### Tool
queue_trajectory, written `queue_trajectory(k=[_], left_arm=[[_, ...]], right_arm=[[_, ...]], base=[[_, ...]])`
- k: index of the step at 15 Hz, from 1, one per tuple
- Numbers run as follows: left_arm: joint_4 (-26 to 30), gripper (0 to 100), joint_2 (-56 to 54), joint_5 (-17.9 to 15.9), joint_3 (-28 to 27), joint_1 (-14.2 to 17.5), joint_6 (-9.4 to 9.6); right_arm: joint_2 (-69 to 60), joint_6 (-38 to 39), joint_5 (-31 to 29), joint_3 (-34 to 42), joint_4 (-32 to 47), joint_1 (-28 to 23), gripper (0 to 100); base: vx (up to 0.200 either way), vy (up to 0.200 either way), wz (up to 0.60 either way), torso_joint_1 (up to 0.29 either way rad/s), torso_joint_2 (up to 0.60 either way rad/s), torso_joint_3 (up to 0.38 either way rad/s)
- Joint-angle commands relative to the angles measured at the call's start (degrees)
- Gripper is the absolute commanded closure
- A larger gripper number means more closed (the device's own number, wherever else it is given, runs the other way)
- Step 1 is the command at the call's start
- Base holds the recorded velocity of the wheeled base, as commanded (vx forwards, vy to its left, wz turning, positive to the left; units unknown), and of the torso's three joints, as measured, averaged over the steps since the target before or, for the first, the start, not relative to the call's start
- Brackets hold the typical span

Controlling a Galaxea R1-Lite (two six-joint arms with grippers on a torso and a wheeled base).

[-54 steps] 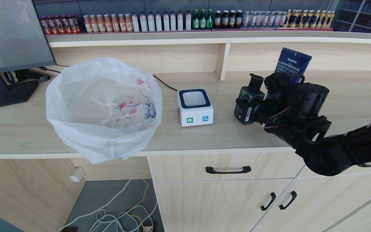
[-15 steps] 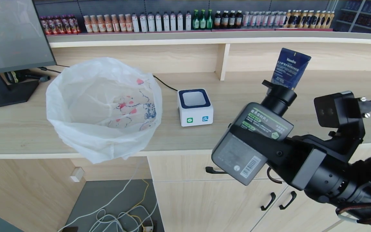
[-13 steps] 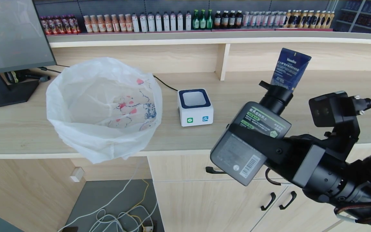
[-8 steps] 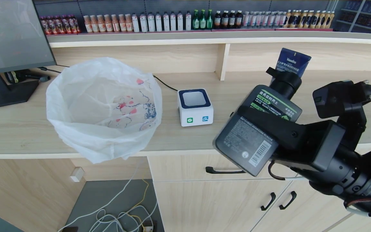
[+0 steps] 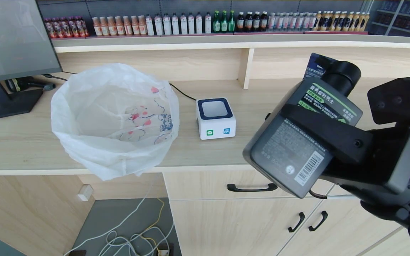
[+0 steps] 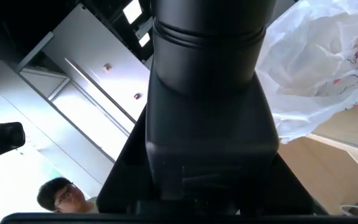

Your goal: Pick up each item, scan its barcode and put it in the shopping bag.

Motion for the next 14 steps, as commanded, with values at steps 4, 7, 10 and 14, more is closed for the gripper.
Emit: queue_trajectory(k=[4, 7, 10, 14], left_arm=[[0.0, 0, 0.0, 0.0, 0.0, 0.1, 0.00], [0.0, 0, 0.0, 0.0, 0.0, 0.0, 0.09], [0.0, 0, 0.0, 0.0, 0.0, 0.1, 0.00], [0.0, 0, 0.0, 0.0, 0.0, 0.0, 0.00]], right_arm=[[-1.9, 0.0, 0.0, 1.3, -0.1, 0.0, 100], [-2.7, 0.0, 0.0, 1.8, -0.1, 0.0, 100], [-3.0, -0.1, 0.1, 1.7, -0.1, 0.0, 100], [-2.6, -0.8, 0.0, 3.1, -0.1, 0.0, 100]], base=[[0.000, 0.000, 0.00, 0.000, 0.00, 0.000], [0.000, 0.000, 0.00, 0.000, 0.00, 0.000], [0.000, 0.000, 0.00, 0.000, 0.00, 0.000], [0.000, 0.000, 0.00, 0.000, 0.00, 0.000]])
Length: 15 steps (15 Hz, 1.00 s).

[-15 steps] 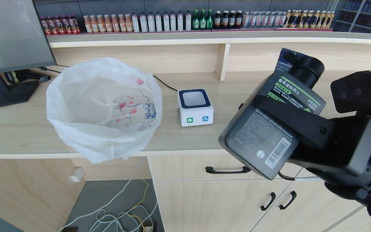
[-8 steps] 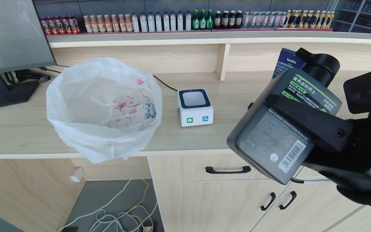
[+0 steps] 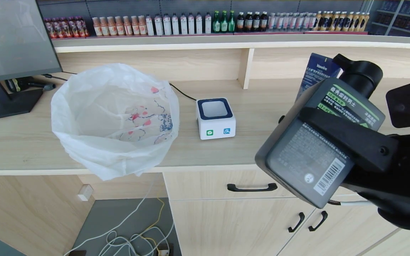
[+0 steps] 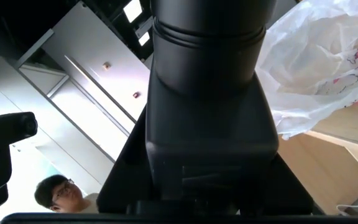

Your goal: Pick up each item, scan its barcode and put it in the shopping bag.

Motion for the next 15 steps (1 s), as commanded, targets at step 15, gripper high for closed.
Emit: queue_trajectory(k=[15], left_arm=[[0.0, 0, 0.0, 0.0, 0.0, -0.1, -0.09]], right_arm=[[7.6, -37.3, -12.6, 7.2, -0.1, -4.2, 100]], base=[[0.000, 0.000, 0.00, 0.000, 0.00, 0.000]])
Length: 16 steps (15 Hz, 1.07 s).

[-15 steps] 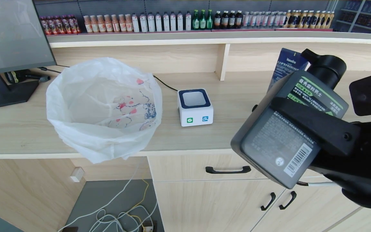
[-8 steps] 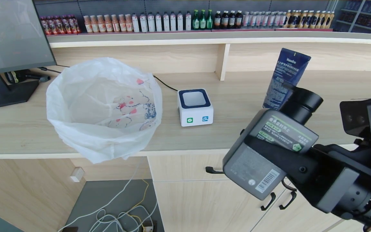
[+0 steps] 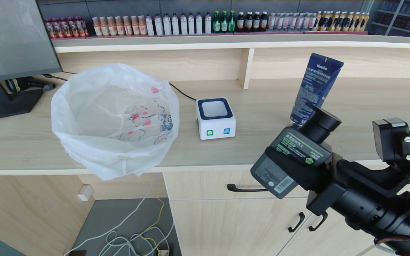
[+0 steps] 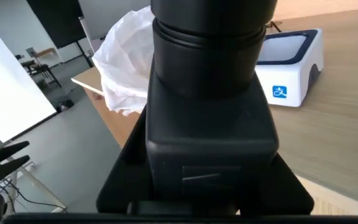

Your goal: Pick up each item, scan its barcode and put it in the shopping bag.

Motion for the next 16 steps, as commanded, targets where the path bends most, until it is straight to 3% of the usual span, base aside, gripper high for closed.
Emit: queue_trajectory(k=[1, 4, 6, 14, 16], left_arm=[[0.0, 0, 0.0, 0.0, 0.0, 0.0, -0.04], [0.0, 0, 0.0, 0.0, 0.0, 0.0, -0.04], [0.0, 0, 0.0, 0.0, 0.0, 0.0, -0.04], [0.0, 0, 0.0, 0.0, 0.0, 0.0, -0.21], [0.0, 0, 0.0, 0.0, 0.0, 0.0, -0.21]], right_arm=[[0.8, -1.4, -4.9, 0.8, -0.1, -1.1, 100], [2.7, -11.2, -23.0, -4.6, -0.1, -2.9, 100], [2.9, -15.6, -24.4, -5.2, -0.1, -0.6, 100], [1.7, -17.9, -24.7, -7.0, -0.1, -0.3, 100], [1.5, -18.0, -24.7, -7.4, -0.1, -0.4, 100]], base=[[0.000, 0.000, 0.00, 0.000, 0.00, 0.000], [0.000, 0.000, 0.00, 0.000, 0.00, 0.000], [0.000, 0.000, 0.00, 0.000, 0.00, 0.000], [0.000, 0.000, 0.00, 0.000, 0.00, 0.000], [0.000, 0.200, 0.00, 0.002, 0.00, -0.002]])
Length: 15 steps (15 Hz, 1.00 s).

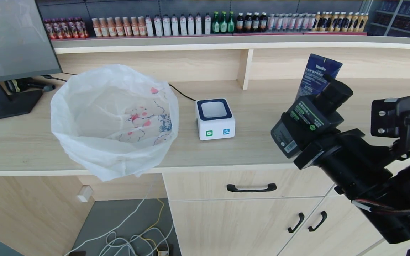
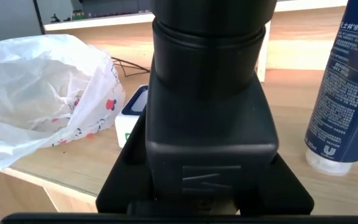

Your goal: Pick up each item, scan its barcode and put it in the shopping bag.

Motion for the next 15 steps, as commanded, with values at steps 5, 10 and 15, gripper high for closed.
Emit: queue_trajectory(k=[5, 10, 15], left_arm=[[0.0, 0, 0.0, 0.0, 0.0, -0.1, -0.13], [0.0, 0, 0.0, 0.0, 0.0, 0.0, 0.04], [0.0, 0, 0.0, 0.0, 0.0, -0.1, 0.13]], right_arm=[[-0.7, -0.5, 0.0, -1.0, -0.1, 0.0, 100], [0.8, -0.6, 0.1, -1.9, -0.1, 0.8, 100], [1.8, -1.0, 0.3, -6.4, -0.1, 1.5, 100]], base=[[0.000, 0.200, 0.00, 0.004, 0.00, 0.001], [0.000, 0.120, 0.00, 0.000, 0.00, 0.001], [0.000, 0.000, 0.00, 0.000, 0.00, 0.000]])
